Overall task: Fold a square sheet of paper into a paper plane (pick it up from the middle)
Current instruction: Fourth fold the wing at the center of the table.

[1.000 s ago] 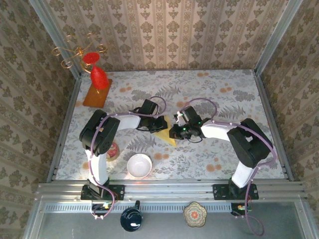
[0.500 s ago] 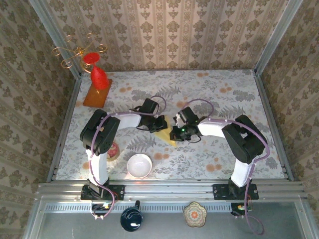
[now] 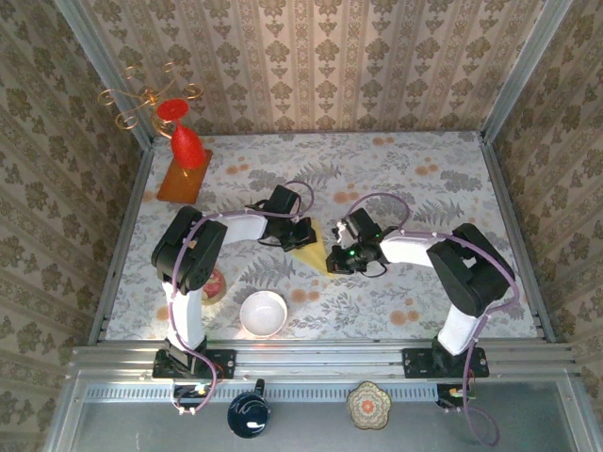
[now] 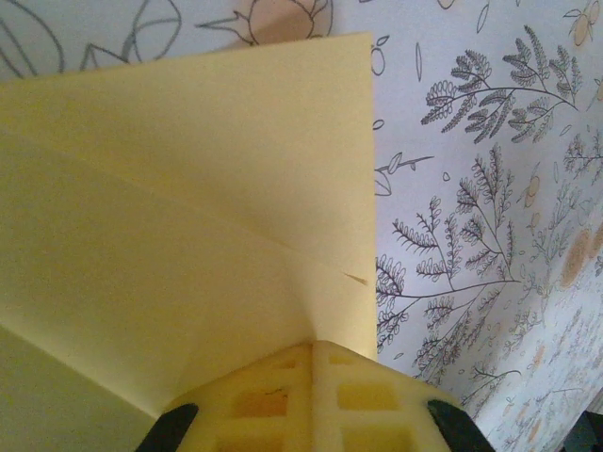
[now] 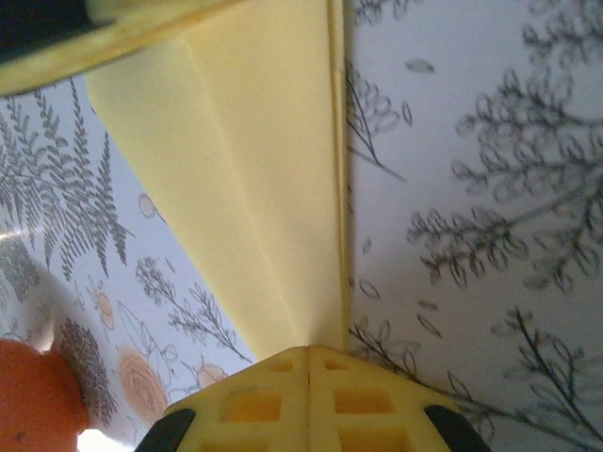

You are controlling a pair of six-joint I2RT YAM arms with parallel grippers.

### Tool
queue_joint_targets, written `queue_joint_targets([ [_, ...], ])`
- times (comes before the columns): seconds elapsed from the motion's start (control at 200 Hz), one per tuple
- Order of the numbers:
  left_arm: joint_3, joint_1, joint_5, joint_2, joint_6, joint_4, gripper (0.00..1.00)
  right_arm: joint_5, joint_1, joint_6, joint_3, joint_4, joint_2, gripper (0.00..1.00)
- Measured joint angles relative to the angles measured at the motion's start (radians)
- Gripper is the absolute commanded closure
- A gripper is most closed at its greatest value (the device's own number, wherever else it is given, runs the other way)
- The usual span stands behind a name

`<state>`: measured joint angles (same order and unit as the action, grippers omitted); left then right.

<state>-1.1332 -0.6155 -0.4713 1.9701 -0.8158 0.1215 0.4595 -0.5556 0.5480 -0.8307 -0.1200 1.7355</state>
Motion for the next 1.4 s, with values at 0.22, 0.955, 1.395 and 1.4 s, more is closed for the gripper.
queue_joint_targets([
  [0.22,0.000,0.000,0.000,0.000,0.000,0.000,0.95,0.000,0.001,0.000,0.063,0.030,-0.042,0.93],
  [0.955,-0.002,-0.001,-0.003,0.000,0.000,0.002,0.95,-0.041,-0.006,0.081,-0.008,0.041,-0.108,0.93],
  [1.395,-0.015,-0.005,0.004,0.000,0.000,0.020,0.94,-0.046,-0.016,0.080,-0.057,0.040,0.033,0.96],
  [1.4,-0.015,-0.005,0.004,0.000,0.000,0.020,0.94,-0.046,-0.016,0.080,-0.058,0.039,0.034,0.96],
])
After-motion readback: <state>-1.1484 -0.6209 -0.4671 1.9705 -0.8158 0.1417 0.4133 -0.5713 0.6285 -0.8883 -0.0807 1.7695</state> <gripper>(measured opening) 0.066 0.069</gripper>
